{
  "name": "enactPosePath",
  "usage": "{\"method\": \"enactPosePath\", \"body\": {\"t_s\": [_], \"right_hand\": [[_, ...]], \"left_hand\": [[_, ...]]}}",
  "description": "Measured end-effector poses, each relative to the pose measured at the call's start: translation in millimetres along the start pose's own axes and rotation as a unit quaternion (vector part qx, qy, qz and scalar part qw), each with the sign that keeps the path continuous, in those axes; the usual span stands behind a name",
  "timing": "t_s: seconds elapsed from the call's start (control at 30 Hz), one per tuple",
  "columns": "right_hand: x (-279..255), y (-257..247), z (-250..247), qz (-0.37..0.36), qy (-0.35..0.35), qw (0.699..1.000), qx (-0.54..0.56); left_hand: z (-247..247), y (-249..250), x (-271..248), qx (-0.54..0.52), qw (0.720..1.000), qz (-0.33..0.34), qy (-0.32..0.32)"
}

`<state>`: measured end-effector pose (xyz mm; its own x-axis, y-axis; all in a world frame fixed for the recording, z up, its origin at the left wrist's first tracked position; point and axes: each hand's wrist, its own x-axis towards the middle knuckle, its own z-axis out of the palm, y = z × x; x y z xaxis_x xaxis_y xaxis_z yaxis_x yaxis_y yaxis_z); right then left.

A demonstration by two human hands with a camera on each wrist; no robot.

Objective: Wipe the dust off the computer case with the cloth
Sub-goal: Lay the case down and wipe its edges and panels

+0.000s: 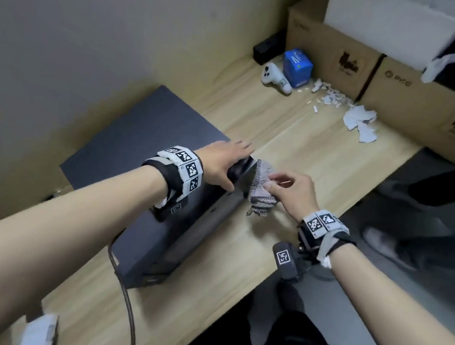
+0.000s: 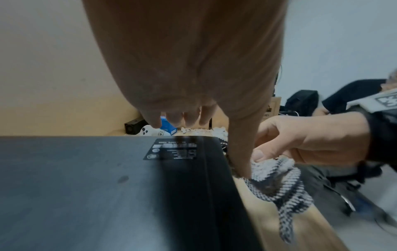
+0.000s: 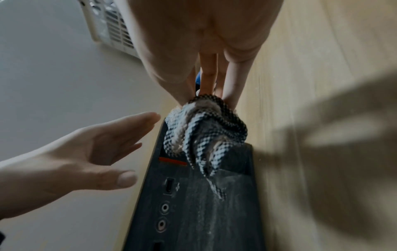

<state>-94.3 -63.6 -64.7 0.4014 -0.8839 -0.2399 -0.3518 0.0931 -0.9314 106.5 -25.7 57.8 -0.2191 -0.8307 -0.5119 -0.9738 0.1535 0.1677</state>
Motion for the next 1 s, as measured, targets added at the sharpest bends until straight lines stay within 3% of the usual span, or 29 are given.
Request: {"method": "enactPosePath", "body": {"t_s": [0.13, 0.27, 0.43, 0.6, 0.87, 1.0], "right_hand": [[-5, -6, 41, 0.016, 0.04, 0.994, 0.098], [-17, -2, 73, 0.005, 0.054, 0.994, 0.097], [-23, 17, 84, -0.048, 0.043, 0.998, -0.02], [-27, 45, 96, 0.036, -0.024, 0.994, -0.102], [-38, 8, 82, -0.001, 0.042, 0.995, 0.093], [-39, 7, 83, -0.03, 0.052, 0.995, 0.082]], "left_hand": [[13, -25, 19, 0.121, 0.989, 0.019, -0.084], [25, -32, 19, 0.137, 0.988, 0.032, -0.069], [25, -28, 20, 0.135, 0.989, 0.027, -0.049], [25, -25, 19, 0.115, 0.991, 0.023, -0.058], [22, -17, 19, 0.131, 0.989, 0.007, -0.063], [22, -18, 20, 0.126, 0.99, 0.004, -0.062]]}}
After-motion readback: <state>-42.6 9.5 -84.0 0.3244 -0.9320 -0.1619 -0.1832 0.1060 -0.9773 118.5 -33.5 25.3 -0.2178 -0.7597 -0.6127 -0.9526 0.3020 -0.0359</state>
